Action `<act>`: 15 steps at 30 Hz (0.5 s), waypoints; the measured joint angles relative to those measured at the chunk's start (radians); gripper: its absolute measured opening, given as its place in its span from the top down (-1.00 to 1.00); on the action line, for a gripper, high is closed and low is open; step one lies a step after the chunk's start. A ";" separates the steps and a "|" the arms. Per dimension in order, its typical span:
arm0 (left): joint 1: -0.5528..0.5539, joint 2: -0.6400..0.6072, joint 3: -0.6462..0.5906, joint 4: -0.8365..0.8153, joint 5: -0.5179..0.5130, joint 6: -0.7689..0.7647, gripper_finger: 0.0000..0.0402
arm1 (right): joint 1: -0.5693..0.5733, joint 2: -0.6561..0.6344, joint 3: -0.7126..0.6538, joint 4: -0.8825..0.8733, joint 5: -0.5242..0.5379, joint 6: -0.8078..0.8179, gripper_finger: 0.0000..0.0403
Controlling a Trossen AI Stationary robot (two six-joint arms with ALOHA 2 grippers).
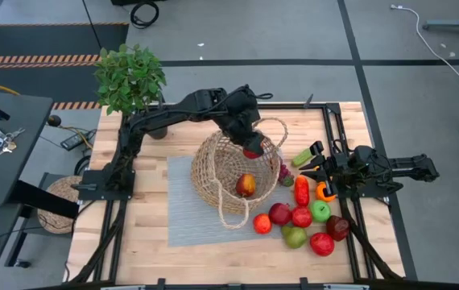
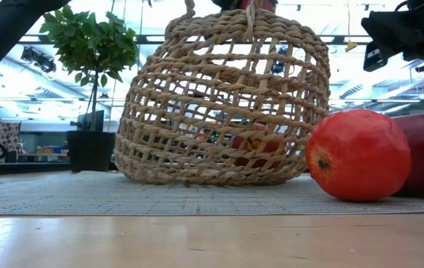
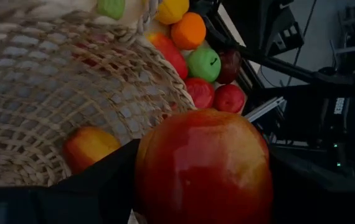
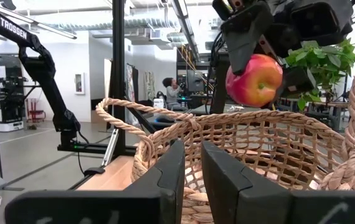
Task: Build produce basket
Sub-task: Put the red apple into the brown basket
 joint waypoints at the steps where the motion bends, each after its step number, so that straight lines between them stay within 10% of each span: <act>1: -0.003 0.000 0.000 0.004 -0.003 0.015 -0.40 | 0.000 0.000 0.000 0.000 0.000 0.000 0.69; 15: -0.140 0.000 0.000 0.098 0.005 1.006 -0.40 | 0.000 0.000 0.000 0.000 0.000 0.000 0.69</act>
